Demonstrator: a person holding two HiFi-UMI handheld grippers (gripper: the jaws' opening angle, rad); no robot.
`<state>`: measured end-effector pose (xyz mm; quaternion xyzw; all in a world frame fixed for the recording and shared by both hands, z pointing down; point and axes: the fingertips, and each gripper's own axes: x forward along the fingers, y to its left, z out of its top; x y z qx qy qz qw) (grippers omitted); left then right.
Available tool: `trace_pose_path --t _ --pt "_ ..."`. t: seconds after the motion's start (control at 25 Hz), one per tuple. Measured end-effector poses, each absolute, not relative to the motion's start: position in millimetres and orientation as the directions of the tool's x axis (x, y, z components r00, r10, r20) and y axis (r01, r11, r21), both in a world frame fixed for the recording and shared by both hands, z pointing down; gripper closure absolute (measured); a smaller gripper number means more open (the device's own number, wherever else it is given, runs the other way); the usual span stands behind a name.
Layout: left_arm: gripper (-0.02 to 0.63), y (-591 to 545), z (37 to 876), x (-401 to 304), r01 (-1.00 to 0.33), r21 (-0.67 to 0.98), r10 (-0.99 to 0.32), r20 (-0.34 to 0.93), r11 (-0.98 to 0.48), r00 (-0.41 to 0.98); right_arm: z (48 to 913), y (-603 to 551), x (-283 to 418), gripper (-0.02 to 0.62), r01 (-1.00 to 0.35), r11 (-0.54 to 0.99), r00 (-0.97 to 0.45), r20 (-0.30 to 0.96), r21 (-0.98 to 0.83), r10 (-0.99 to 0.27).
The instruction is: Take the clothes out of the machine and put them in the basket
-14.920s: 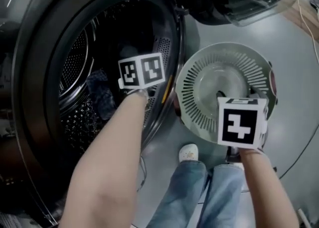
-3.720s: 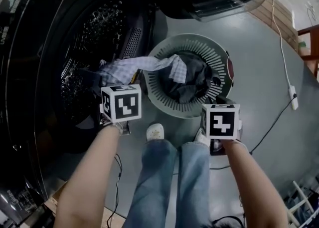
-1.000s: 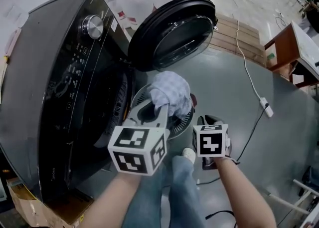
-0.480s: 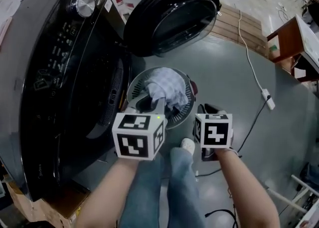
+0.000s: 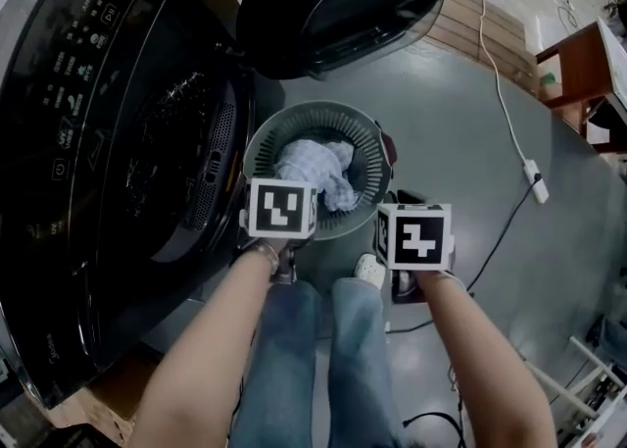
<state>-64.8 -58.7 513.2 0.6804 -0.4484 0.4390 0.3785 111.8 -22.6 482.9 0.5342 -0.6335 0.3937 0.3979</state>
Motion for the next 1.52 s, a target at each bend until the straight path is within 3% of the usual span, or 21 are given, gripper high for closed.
trace_pose_path --t 0.12,0.2,0.24,0.28,0.32,0.92,1.2,1.52 --pt "0.565 -57.3 525.4 -82.7 -0.956 0.073 -0.249 0.957 -0.283 0.147 487.8 -27.8 110.0 0.543 -0.993 0.087 -0.111 0.926 -0.085 -0.360" --pt "0.537 -58.5 527.3 -79.4 -0.957 0.118 -0.253 0.949 -0.266 0.187 488.8 -30.6 107.0 0.545 -0.993 0.073 -0.118 0.926 -0.098 -0.360" --pt "0.392 -59.2 528.7 -71.9 -0.952 0.167 -0.250 0.940 -0.258 0.233 489.3 -31.8 105.6 0.545 -0.992 0.072 -0.119 0.926 -0.100 -0.358" --pt "0.191 -60.1 529.9 -65.5 -0.946 0.206 -0.245 0.932 -0.250 0.268 490.0 -32.8 104.5 0.545 -0.992 0.074 -0.119 0.927 -0.099 -0.355" --pt "0.123 -61.4 530.2 -63.2 -0.945 0.220 -0.243 0.929 -0.243 0.279 490.7 -33.5 104.1 0.546 -0.993 0.075 -0.117 0.929 -0.096 -0.351" --pt "0.101 -59.2 452.4 -89.5 -0.959 0.081 -0.270 0.950 -0.273 0.157 422.6 -10.8 99.4 0.551 -0.992 -0.012 -0.118 0.950 -0.127 -0.291" --pt "0.103 -37.1 399.9 -75.2 -0.956 0.138 -0.242 0.949 -0.261 0.203 348.7 -5.9 101.3 0.551 -0.993 0.027 -0.117 0.942 -0.115 -0.315" --pt "0.103 -28.7 328.4 -80.1 -0.962 0.120 -0.315 0.929 -0.245 0.195 277.1 4.4 102.4 0.552 -0.991 -0.006 -0.124 0.921 -0.136 -0.370"
